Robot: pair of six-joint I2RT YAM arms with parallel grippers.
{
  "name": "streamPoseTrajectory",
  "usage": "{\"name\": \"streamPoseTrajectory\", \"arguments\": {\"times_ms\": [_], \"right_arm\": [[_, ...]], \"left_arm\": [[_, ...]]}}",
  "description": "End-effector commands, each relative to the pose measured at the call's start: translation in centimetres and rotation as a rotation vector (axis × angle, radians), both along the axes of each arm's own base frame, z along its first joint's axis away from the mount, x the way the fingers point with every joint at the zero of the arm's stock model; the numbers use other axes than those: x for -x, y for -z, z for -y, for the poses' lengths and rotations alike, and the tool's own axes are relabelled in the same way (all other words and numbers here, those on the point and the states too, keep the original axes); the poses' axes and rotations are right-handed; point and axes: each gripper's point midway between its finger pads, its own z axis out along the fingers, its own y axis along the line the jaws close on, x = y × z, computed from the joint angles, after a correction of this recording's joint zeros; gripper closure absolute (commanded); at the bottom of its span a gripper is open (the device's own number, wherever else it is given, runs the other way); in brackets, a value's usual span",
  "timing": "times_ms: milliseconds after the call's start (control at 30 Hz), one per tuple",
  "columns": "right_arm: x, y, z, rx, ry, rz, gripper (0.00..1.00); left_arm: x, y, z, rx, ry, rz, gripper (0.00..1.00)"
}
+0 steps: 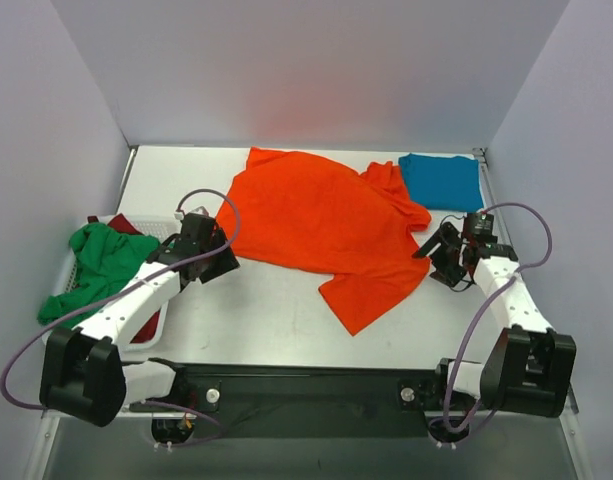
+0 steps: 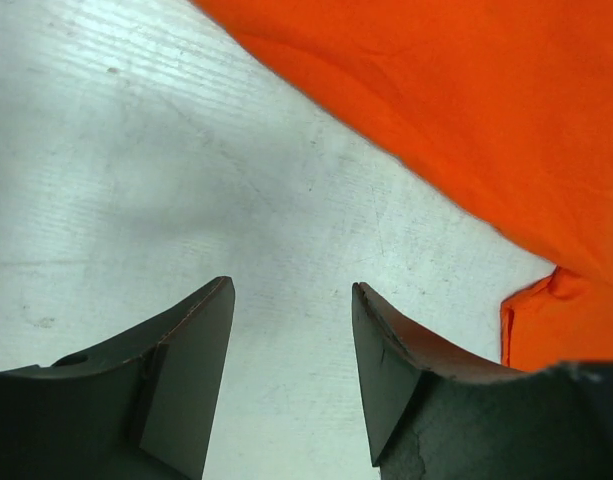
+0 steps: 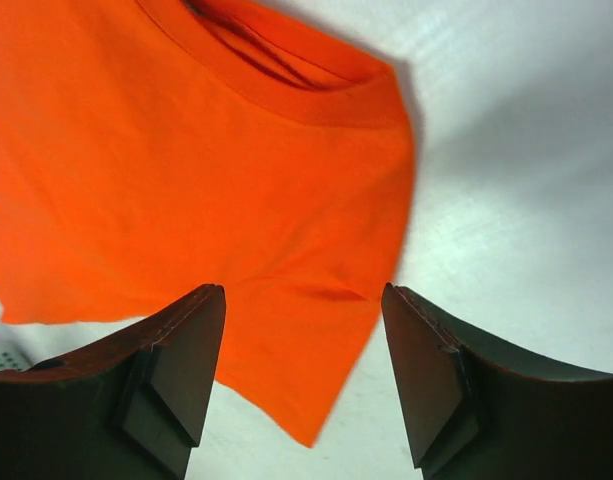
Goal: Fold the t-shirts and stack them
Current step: Flatten out the tshirt
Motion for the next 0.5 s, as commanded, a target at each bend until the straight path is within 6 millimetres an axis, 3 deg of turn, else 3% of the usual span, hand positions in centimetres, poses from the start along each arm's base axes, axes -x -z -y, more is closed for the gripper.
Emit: {"name": "streamPoseTrajectory", "arguments": {"times_ms": [0,100,233,267,300,467], "right_arm": [[1.7,-0.2,0.0,0.070,0.019,0.097,0.35],[4.2,2.0,-0.8,0.060,0.033,0.095,0.36],[4.7,2.9,-2.2,0.036,0.037,0.134,0.41],[4.9,3.1,-2.3,0.039,0.033,0.125,0.41],[4.9,3.2,-2.3,0.041,0.031,0.120,0.42],[5.6,3.4,-2.3,0.043,0.027,0.118,0.45]], "left_arm": [[-1.2,-2.4,-1.7,-0.011,-0.165,0.179,0.39],[-1.4,-1.9,-3.0,-0.041,-0.213,0.182,0.39],[-4.3,-3.5,-2.9,-0.049,-0.239,0.238,0.42],[-4.9,-2.8,-3.2,-0.071,-0.257,0.216,0.43],[-6.1,-3.9,-3.2,-0.077,-0.273,0.238,0.43],[-8.9,-2.7,-4.7,-0.184,-0.352,0.198,0.49]]}}
